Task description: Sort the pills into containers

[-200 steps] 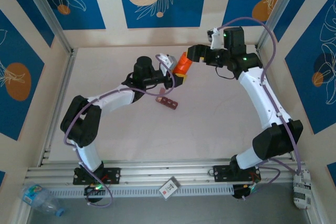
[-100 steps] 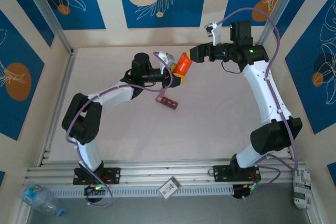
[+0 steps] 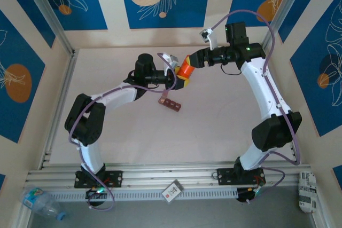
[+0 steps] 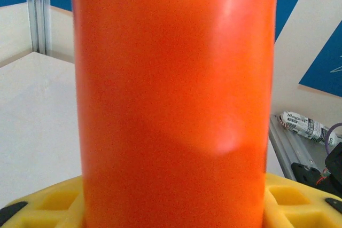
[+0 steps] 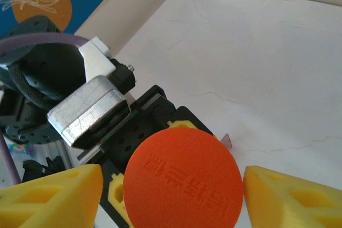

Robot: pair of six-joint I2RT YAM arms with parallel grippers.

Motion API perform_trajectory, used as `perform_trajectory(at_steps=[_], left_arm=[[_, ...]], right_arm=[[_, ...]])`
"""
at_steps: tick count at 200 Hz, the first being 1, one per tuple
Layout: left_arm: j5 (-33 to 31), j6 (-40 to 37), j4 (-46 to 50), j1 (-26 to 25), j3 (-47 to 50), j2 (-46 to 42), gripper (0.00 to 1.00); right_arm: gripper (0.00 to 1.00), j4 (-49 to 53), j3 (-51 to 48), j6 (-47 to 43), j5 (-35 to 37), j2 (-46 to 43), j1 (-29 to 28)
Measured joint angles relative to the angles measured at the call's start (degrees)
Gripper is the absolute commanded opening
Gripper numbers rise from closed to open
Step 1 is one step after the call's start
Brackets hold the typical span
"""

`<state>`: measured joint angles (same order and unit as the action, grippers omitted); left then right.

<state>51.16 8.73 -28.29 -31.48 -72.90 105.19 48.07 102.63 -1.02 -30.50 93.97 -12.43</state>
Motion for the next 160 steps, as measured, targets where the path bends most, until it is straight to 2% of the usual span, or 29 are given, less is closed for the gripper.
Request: perform_trajectory(at_steps=[39, 100, 130, 160], left_arm=[[0.5, 0.4, 0.5, 0.0, 0.0, 0.0, 0.00], [0.7, 1.2, 1.9, 0.3, 0.0, 0.5, 0.00], [-3.9, 1.2, 2.1, 0.2, 1.2, 0.2, 0.00], [-11.3, 0.3, 2.4, -0.2, 3.8, -0.3, 0.00]], right_arm=[[0.43, -0.3, -0.8, 0.0, 0.1, 0.0, 0.0], [0.36, -6.1, -5.7, 4.6, 0.8, -1.2, -0.1], [0.36, -11.6, -10.5, 11.6, 5.2, -3.1, -0.7], [0.36, -15.8, -16.3, 19.8, 11.6, -5.0, -3.3]])
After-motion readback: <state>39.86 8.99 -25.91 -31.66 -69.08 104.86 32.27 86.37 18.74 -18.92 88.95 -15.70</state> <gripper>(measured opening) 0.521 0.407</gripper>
